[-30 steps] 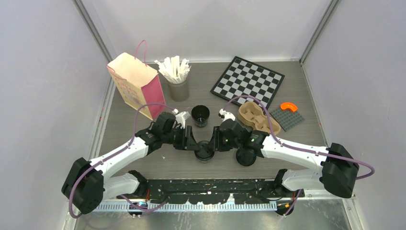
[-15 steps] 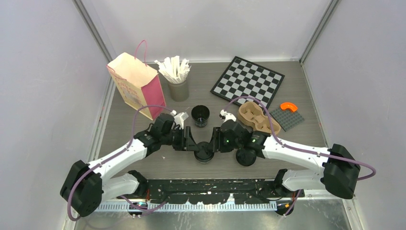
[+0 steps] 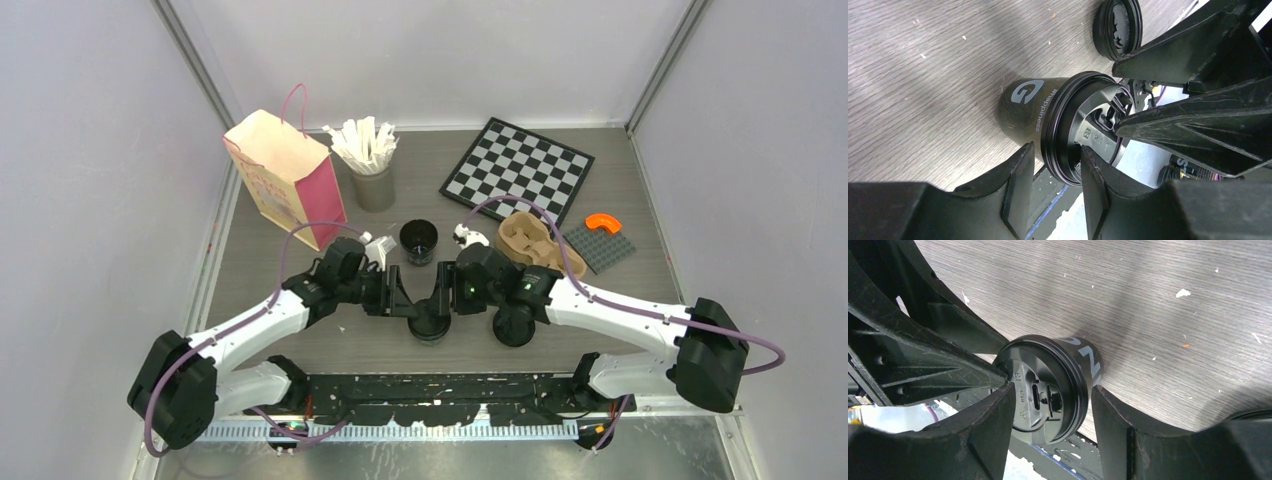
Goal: Pack the takeout coffee
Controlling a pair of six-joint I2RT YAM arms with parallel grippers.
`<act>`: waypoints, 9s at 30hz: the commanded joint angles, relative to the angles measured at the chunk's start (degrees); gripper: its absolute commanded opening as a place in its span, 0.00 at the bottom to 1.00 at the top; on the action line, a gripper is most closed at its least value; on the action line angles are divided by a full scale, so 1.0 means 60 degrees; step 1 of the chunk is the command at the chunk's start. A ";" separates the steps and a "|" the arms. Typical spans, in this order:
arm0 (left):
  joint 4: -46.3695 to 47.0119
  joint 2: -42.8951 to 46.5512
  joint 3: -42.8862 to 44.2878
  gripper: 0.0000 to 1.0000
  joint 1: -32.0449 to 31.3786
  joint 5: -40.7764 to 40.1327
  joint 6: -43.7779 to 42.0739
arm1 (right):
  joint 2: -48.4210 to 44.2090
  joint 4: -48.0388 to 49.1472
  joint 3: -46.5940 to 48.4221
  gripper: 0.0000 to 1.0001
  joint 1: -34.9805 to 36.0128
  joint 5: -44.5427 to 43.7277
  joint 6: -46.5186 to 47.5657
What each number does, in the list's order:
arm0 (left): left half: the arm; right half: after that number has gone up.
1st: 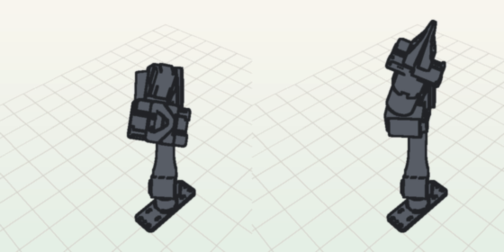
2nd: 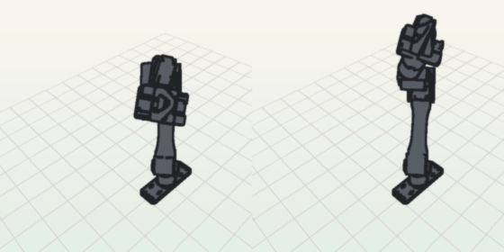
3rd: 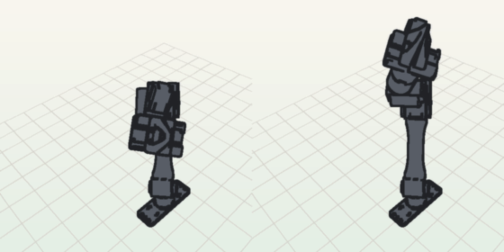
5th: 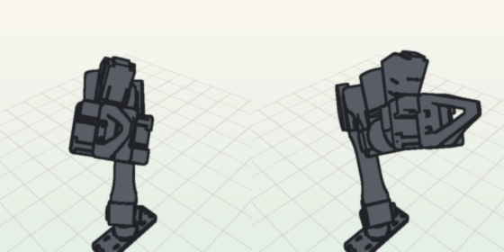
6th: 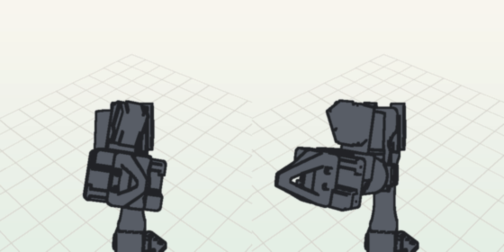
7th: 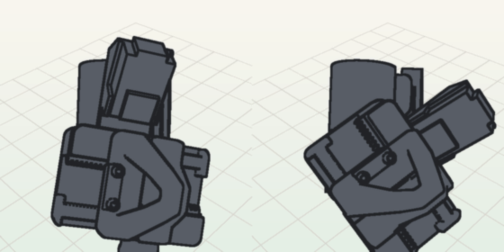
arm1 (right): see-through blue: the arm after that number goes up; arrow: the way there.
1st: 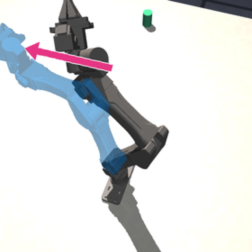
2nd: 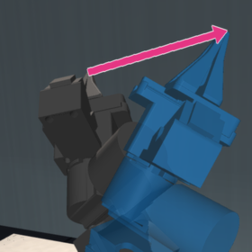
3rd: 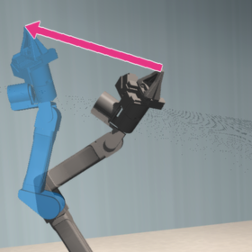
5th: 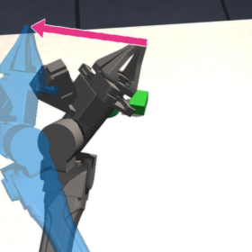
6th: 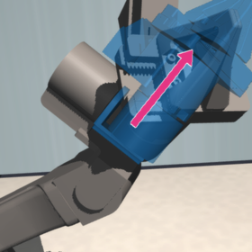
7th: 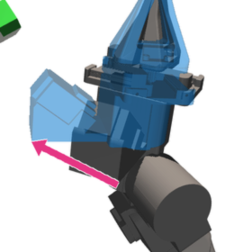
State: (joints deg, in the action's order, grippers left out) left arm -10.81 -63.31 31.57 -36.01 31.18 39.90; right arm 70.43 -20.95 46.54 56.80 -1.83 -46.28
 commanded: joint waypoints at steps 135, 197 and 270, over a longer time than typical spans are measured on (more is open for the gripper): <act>0.1054 0.1110 -0.1864 0.39 -0.0017 -0.1513 0.1758 | -0.0422 0.2241 -0.1545 0.63 0.1678 -0.0810 -0.3391; -0.1433 0.1613 -0.1261 0.33 -0.0092 -0.2316 0.1275 | -0.0353 0.1854 -0.3119 0.25 0.1383 -0.1867 -0.2049; -0.0564 0.1889 -0.0060 0.60 -0.0103 -0.1557 0.0041 | 0.0342 -0.1087 0.1321 0.50 0.0313 -0.0545 0.1091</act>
State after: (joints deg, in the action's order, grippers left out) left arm -9.34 -54.30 26.06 -36.36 24.53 44.21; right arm 71.35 -26.17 50.68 58.39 -5.67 -42.26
